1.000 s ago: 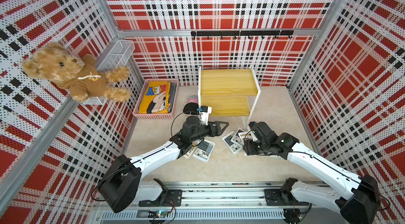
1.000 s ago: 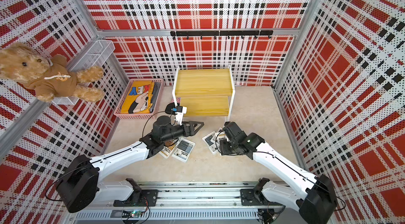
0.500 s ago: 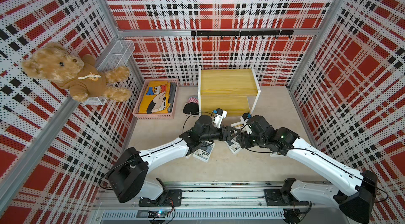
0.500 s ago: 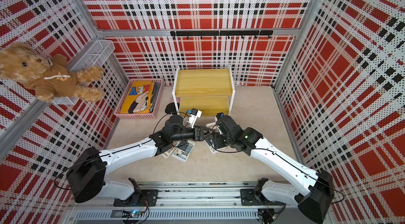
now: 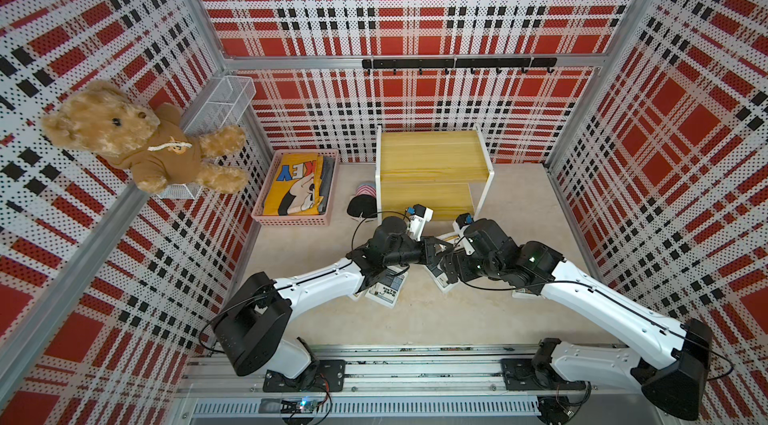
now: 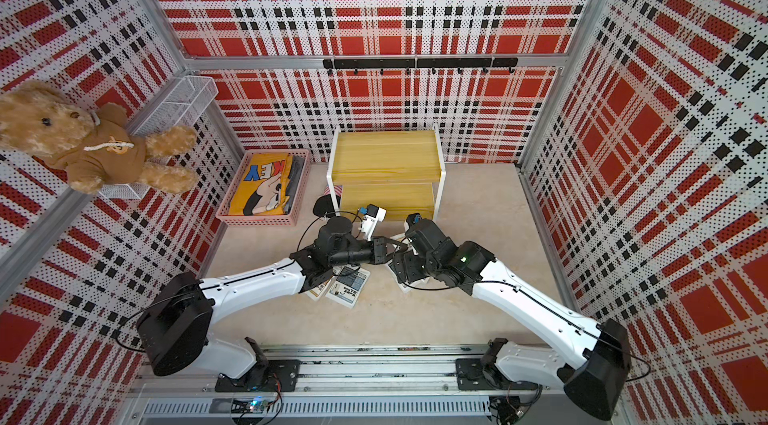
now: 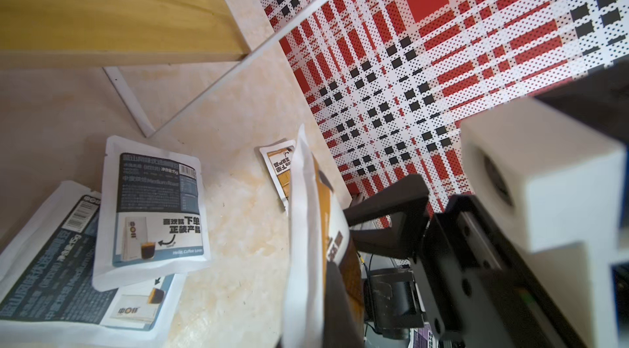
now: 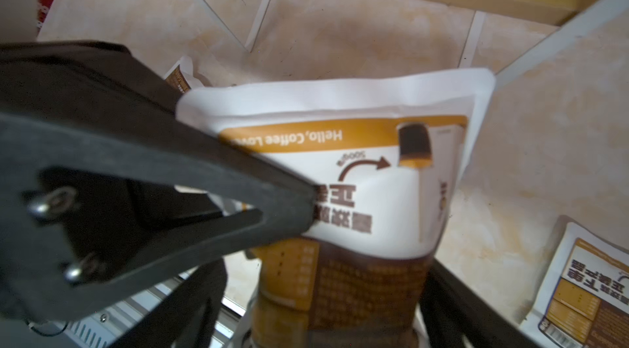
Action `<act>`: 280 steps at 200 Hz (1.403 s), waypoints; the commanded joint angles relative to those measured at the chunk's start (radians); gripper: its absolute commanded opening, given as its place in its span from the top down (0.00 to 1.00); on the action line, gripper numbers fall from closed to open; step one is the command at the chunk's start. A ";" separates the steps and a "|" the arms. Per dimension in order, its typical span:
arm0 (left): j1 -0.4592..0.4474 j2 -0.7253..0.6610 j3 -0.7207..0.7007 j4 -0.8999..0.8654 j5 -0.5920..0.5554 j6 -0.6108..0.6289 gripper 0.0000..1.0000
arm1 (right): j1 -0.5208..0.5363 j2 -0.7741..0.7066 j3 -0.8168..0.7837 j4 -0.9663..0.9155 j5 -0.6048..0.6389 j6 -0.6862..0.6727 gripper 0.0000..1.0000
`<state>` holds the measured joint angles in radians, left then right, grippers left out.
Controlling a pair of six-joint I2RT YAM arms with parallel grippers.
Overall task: Place the bagged coffee beans on the shelf by color
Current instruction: Pick up the bagged coffee beans at the center of the board, then place the bagged coffee beans on the shelf.
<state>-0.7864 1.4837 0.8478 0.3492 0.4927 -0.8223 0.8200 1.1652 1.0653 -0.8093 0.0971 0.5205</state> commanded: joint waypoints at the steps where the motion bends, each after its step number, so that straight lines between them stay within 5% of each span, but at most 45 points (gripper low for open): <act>1: 0.025 -0.050 0.002 -0.021 0.005 -0.003 1.00 | 0.008 -0.060 0.029 0.002 0.006 0.016 0.00; 79: 0.220 -0.289 0.280 -0.420 0.085 0.103 1.00 | -0.080 -0.238 0.117 -0.012 -0.038 0.069 0.00; 166: 0.471 0.093 0.913 -0.907 0.186 0.399 1.00 | -0.084 -0.088 0.192 0.108 -0.117 0.039 0.00; 244: 0.495 0.238 1.046 -0.915 0.173 0.394 1.00 | -0.090 -0.091 0.193 0.101 -0.096 0.039 0.00; 280: 0.498 0.254 1.059 -0.918 0.152 0.387 0.76 | -0.090 -0.088 0.179 0.121 -0.108 0.041 0.00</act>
<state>-0.2962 1.7123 1.8767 -0.5468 0.6640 -0.4438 0.7361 1.0885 1.2598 -0.7113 -0.0105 0.5686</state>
